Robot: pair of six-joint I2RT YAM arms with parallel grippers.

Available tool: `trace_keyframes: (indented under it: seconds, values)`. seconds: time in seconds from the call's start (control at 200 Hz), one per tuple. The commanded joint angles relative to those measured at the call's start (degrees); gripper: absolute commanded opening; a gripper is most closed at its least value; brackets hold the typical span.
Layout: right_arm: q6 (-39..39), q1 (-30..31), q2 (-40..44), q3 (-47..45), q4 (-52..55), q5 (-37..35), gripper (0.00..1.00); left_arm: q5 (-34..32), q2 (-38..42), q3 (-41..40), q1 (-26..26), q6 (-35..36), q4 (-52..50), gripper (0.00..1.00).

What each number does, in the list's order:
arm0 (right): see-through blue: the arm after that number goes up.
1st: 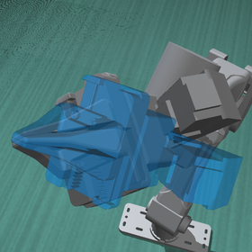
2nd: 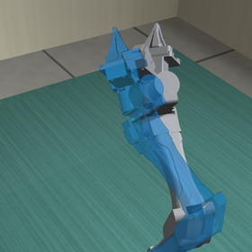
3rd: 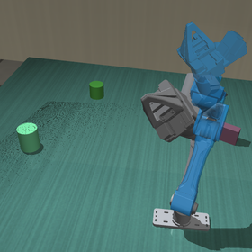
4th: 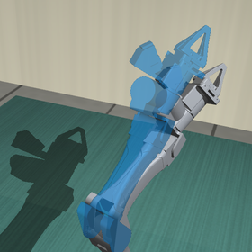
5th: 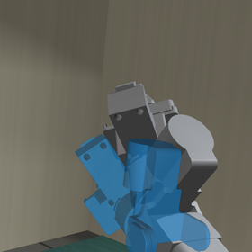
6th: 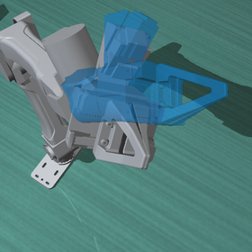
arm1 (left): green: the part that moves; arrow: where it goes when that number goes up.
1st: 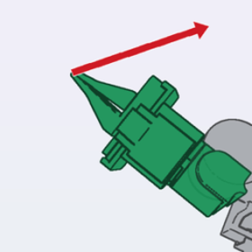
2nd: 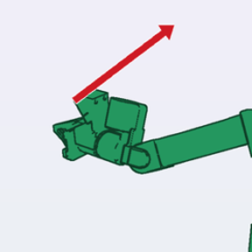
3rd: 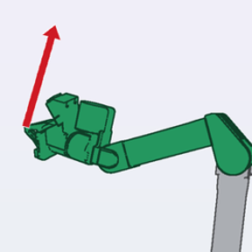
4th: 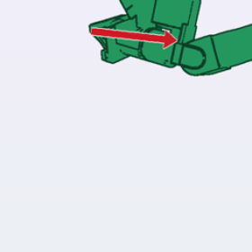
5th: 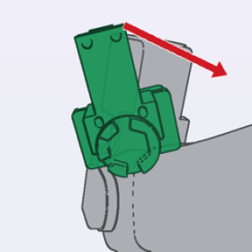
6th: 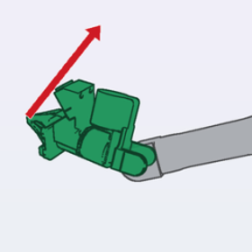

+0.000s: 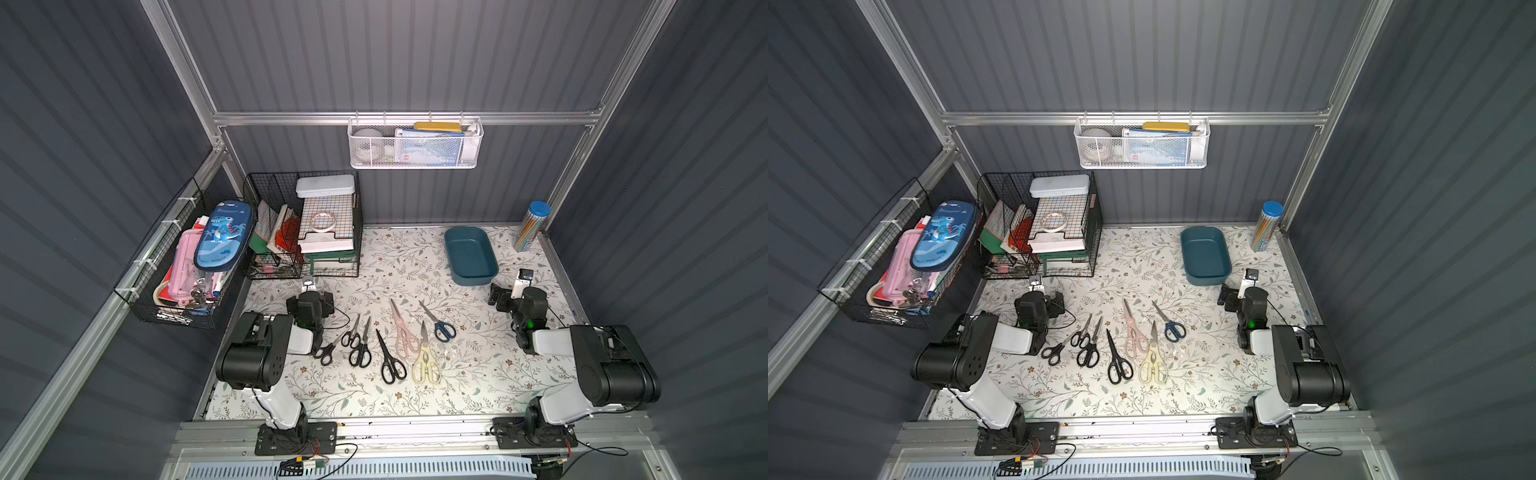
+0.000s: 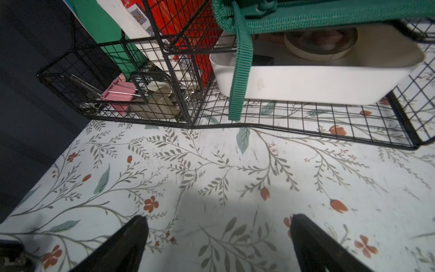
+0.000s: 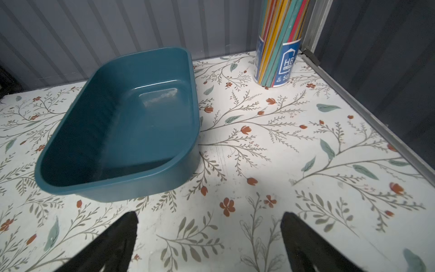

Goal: Put the scissors into the storage box
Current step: Pick up the storage box at the center of the board.

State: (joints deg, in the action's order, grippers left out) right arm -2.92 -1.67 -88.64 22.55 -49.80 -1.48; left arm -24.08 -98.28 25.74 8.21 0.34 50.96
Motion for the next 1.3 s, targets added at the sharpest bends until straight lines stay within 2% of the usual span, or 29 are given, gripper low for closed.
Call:
trace_keyframes:
  seconds: [0.0,0.485,0.545,0.62,0.67,0.705,0.755,0.821,0.881,0.936,1.021,1.081,1.181,1.291]
  values:
    - [0.2,-0.2,-1.4,-0.5,-4.5,0.9,0.99,-0.6,0.7,0.7,-0.1,-1.0,0.5,1.0]
    - [-0.1,-0.2,-1.1,-0.3,-3.7,0.5,0.99,-0.4,0.7,0.6,-0.1,-1.0,0.7,0.99]
    - [-0.6,0.0,0.7,-0.7,-4.4,-1.9,0.99,-2.0,2.4,0.2,0.6,2.3,2.8,0.99]
    - [-1.2,1.1,11.5,2.6,10.5,-7.6,0.99,-9.1,11.6,3.6,6.9,3.6,-10.8,0.99]
    - [-8.4,0.9,17.4,8.1,26.6,-10.3,0.99,-5.0,17.2,7.6,8.1,1.7,-20.6,0.99]
    - [-11.9,0.0,18.8,11.0,32.4,-5.1,0.99,0.7,19.9,10.9,8.1,-0.5,-27.4,0.99]
    - [-9.8,0.2,18.8,14.5,35.0,4.9,0.93,6.7,21.0,16.7,8.6,-2.2,-36.6,0.99]
    - [-7.0,4.5,15.4,22.4,44.4,4.7,0.89,9.8,19.9,24.3,11.0,-6.1,-48.4,0.99]
    - [-3.3,9.3,9.3,30.6,54.6,0.3,0.87,12.2,18.2,27.5,14.4,-8.8,-52.8,0.96]
    - [-1.5,12.6,3.4,38.2,63.6,-3.2,0.85,12.5,17.3,28.2,17.6,-12.2,-54.0,0.95]
    - [-1.8,14.4,-5.0,49.2,75.0,-0.8,0.81,13.0,16.6,28.2,22.0,-16.4,-53.8,0.92]
    - [-2.5,15.6,-11.0,56.3,82.9,-2.1,0.8,12.4,16.0,28.1,24.5,-17.6,-52.9,0.92]
    - [-1.9,17.4,-19.4,66.0,89.4,-3.2,0.79,10.9,14.6,28.3,26.3,-17.7,-52.7,0.92]
    - [-2.1,18.5,-27.9,75.5,96.2,-4.0,0.72,9.9,12.9,28.9,26.4,-17.4,-53.7,0.93]
